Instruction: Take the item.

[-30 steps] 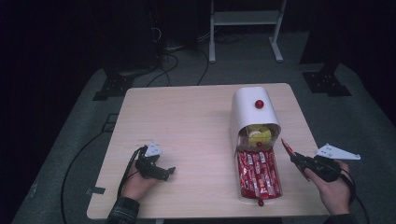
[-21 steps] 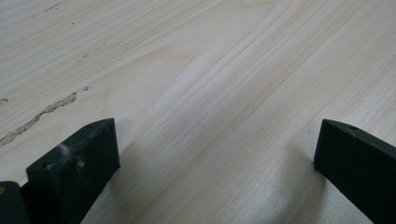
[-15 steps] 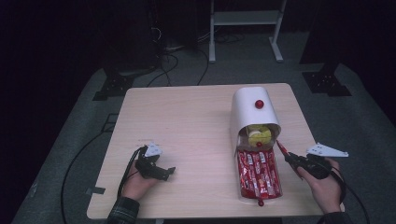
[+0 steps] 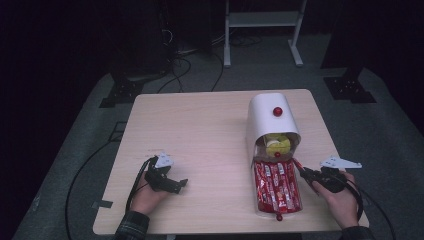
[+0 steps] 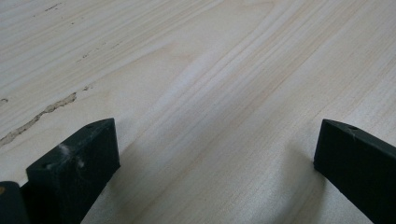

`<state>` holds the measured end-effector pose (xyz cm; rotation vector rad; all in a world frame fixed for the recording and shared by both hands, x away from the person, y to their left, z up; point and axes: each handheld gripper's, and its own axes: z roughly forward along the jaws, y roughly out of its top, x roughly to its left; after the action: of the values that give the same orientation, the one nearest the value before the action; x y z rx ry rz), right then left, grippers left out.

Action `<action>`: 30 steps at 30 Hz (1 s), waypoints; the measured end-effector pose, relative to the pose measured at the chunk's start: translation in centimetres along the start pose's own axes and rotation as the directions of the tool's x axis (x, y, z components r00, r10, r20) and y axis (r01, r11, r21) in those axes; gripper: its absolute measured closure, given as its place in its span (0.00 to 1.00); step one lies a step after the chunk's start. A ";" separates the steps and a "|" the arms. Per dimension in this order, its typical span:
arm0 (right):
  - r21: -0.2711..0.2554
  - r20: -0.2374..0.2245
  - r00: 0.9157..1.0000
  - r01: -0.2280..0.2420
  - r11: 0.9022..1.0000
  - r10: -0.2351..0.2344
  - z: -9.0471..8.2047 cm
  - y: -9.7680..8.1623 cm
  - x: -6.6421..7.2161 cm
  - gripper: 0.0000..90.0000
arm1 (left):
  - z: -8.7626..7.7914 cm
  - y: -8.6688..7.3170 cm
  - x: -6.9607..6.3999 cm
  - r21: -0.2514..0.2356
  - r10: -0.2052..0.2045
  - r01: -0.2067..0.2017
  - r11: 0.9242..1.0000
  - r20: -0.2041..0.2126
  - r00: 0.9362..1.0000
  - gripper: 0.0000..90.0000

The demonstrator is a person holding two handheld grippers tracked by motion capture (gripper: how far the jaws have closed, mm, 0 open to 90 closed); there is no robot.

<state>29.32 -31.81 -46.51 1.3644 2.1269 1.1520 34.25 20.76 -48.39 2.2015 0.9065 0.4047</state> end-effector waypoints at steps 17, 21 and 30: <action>0.043 -0.002 1.000 -0.001 0.999 0.001 0.8 -0.4 0.2 0.89 | 0.0 0.0 0.0 0.000 0.000 0.000 1.000 0.000 1.000 0.00; 0.054 -0.005 1.000 0.003 0.999 -0.003 1.0 -0.5 0.2 0.88 | 0.0 0.0 0.0 0.000 0.000 0.000 1.000 0.000 1.000 0.00; 0.067 -0.013 1.000 0.004 0.998 -0.003 1.1 -0.5 0.3 0.84 | 0.0 0.0 0.0 -0.001 -0.001 0.001 1.000 0.000 1.000 0.00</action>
<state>29.64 -31.19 -47.57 1.3855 2.1943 1.1006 34.25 20.75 -48.39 2.2005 0.9072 0.4048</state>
